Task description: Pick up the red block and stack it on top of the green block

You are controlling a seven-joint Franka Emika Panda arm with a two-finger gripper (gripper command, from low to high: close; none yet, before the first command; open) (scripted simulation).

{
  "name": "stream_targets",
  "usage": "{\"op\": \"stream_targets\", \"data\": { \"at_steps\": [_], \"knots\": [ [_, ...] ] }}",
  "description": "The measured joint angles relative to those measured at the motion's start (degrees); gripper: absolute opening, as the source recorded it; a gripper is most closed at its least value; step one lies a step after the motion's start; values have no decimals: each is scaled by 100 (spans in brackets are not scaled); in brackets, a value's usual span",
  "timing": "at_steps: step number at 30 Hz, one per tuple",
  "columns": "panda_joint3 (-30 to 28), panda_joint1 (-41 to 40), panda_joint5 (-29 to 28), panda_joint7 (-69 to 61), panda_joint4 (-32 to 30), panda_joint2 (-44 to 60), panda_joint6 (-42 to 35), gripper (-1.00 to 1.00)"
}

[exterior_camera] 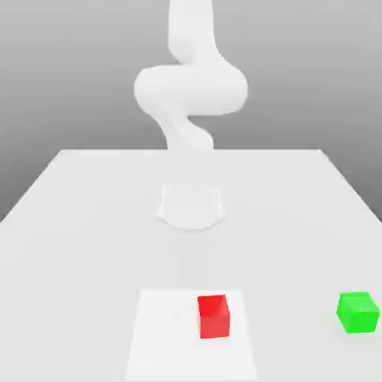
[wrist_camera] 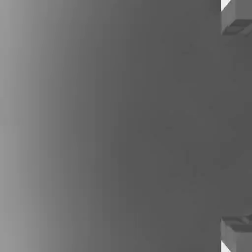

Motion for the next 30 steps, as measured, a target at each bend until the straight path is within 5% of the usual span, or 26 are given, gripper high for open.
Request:
{"op": "stream_targets", "data": {
  "at_steps": [19, 26, 27, 30],
  "knots": [
    [192, 286, -6, -91, -2083, 4005, 2264, 0],
    [97, 370, -146, 5, -2065, 5458, 3422, 0],
    [96, 368, -160, 13, -2048, 5582, 3526, -100],
    [96, 368, -164, 17, -2048, 5582, 3526, -100]
  ]
}}
